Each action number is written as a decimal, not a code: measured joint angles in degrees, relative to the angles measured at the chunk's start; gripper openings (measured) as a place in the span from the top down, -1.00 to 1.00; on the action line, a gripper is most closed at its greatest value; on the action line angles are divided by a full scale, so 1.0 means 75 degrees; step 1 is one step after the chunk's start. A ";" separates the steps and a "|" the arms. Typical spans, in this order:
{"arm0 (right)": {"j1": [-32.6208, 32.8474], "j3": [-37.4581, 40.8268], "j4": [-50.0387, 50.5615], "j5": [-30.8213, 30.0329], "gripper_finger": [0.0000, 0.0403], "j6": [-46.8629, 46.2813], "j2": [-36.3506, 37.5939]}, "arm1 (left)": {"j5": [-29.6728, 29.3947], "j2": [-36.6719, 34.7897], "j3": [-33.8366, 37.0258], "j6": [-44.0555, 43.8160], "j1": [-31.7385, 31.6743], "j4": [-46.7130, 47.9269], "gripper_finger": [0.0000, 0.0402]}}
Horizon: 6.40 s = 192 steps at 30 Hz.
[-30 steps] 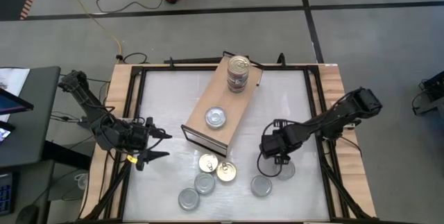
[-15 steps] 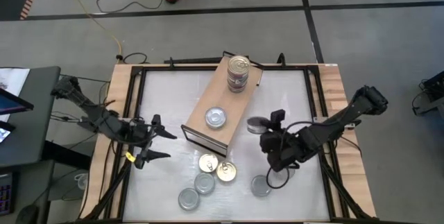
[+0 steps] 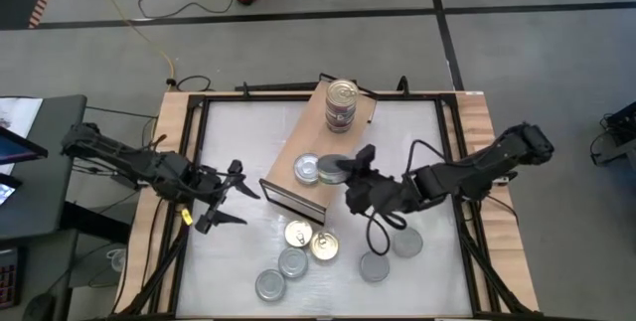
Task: Stack canned seafood by type on shelf
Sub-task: Stack the green tuna can on top of the green tuna can on the shelf, then stack the green tuna can on top of the stacked green tuna cans on the shelf
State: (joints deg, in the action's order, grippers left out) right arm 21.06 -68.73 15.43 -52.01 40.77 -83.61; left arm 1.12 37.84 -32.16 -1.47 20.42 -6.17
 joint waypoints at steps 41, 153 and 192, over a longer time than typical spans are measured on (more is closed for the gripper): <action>-0.0789 0.0006 -0.1843 0.1208 -0.40 0.3449 -0.1563 | -0.2044 -0.0621 0.0880 -0.1896 -0.0273 -0.1032 -0.43; -0.1014 0.3486 0.5635 0.5159 0.79 -0.9968 0.1036 | -0.2613 -0.0612 0.0868 -0.1118 0.0231 -0.0475 -0.43; 0.0694 0.2162 0.3485 0.3565 0.15 -0.9980 -0.0948 | -0.2763 -0.0612 0.0868 -0.1189 0.0231 -0.0475 -0.43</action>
State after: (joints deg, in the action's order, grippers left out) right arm 26.26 -52.51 41.56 -25.27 -34.08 -90.72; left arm -19.60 33.26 -25.65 -10.39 22.15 -9.74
